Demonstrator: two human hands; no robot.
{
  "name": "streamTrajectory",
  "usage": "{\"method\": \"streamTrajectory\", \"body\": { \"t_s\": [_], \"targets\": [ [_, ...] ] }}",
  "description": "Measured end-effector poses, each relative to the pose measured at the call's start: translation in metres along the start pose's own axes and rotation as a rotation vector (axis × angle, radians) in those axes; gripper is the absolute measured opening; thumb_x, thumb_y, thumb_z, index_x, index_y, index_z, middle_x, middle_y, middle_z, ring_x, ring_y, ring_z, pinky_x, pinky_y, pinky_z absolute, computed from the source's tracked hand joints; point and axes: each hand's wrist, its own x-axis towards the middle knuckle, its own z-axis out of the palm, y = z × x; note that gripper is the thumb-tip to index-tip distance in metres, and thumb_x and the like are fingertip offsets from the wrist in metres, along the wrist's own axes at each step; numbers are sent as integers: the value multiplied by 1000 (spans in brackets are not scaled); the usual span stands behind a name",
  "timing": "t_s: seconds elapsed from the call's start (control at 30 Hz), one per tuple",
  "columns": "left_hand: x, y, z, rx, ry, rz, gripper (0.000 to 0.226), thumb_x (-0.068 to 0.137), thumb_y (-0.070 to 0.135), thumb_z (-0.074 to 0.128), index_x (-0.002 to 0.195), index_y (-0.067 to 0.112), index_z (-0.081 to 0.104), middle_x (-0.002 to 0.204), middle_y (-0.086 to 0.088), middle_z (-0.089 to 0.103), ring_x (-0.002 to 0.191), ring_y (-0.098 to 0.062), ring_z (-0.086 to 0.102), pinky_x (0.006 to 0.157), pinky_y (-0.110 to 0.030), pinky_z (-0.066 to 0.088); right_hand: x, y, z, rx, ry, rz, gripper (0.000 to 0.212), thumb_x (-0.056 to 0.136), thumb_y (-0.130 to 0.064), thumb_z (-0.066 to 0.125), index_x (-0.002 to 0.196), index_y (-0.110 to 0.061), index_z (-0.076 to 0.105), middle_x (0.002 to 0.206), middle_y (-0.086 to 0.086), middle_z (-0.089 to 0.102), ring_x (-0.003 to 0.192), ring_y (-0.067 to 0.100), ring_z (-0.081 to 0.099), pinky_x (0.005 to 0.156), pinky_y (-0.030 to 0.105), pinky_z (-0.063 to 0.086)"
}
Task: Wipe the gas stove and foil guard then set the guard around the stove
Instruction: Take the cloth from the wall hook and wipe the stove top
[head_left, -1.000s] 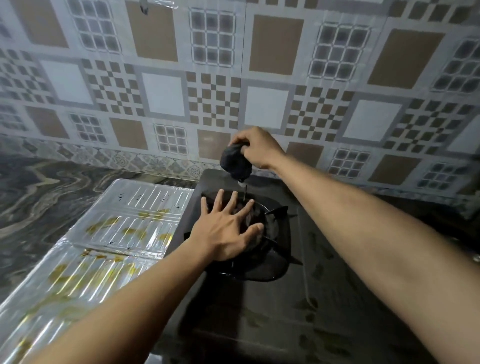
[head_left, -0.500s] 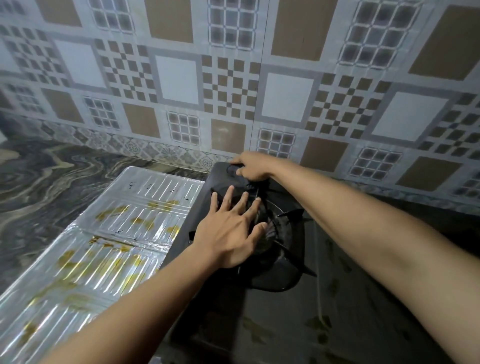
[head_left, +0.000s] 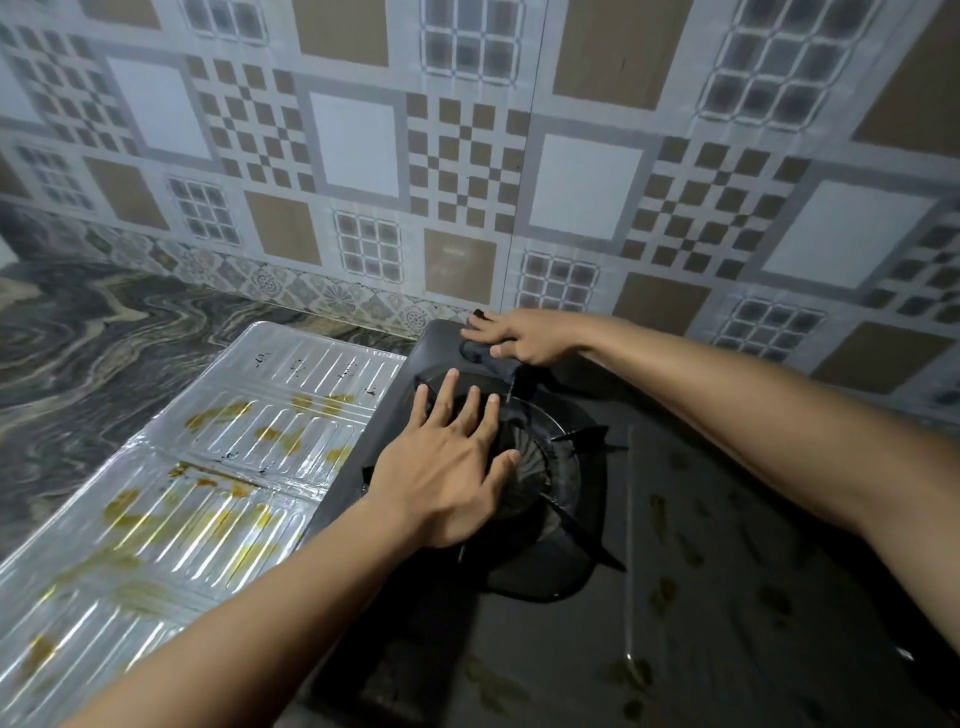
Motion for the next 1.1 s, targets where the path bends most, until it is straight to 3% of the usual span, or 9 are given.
{"method": "streamTrajectory", "body": {
  "t_s": [0.3,0.47,0.6,0.7,0.8,0.87,0.93,0.97,1.1],
  "targets": [
    [1,2,-2,-8,-15,-9,72,98,59,11,158,21,2,165,-10,4,150,-30,-17,120,-51,-9,-54,29,15,138,45,92,57,100,1,45,151,-21,32,163,0,14,150,15,9,118,26,1],
    [12,15,-7,-88,26,-20,74,98,60,16,158,21,-1,165,-13,-2,151,-29,-13,120,-52,-10,-80,25,36,285,206,256,52,100,-4,40,148,-21,33,160,4,28,147,18,25,116,32,24],
    [22,37,-8,-145,42,29,74,97,61,17,158,23,1,165,-11,-6,150,-26,-17,120,-52,-9,-92,16,50,221,285,347,47,106,-23,32,153,-19,30,165,3,11,151,19,8,119,34,8],
    [27,51,-3,-166,5,85,71,96,63,16,157,30,-2,164,-9,-10,149,-27,-20,119,-52,-11,-109,18,60,216,295,410,52,107,-37,27,155,-19,22,165,4,8,151,18,2,119,33,1],
    [28,55,4,-184,-26,97,70,95,66,15,155,37,-6,164,-7,-13,148,-27,-21,118,-53,-14,-132,26,67,207,281,486,53,107,-27,31,157,-19,15,165,5,6,151,21,1,119,35,3],
    [28,54,7,-184,-37,96,71,93,68,11,154,40,-9,164,-5,-14,148,-28,-23,117,-55,-15,-146,29,71,266,276,550,58,105,-15,35,157,-22,10,164,6,13,150,26,13,117,39,18],
    [28,53,9,-160,-29,107,76,86,73,2,153,40,-14,164,-4,-14,147,-30,-24,115,-58,-16,-158,31,73,332,302,636,64,100,-10,40,155,-25,12,149,12,40,123,33,49,90,41,44],
    [28,52,8,-145,-22,113,78,84,74,-2,152,40,-17,164,-4,-14,147,-33,-24,114,-59,-16,-163,32,72,349,315,675,64,98,-10,41,154,-24,14,142,14,46,112,32,55,80,39,46],
    [27,54,6,-67,-22,139,73,84,74,-2,149,47,-21,164,-6,-14,144,-42,-26,111,-62,-18,-170,36,68,369,339,803,59,93,-13,39,152,-15,30,159,12,26,140,33,34,110,40,35]
  ]
}}
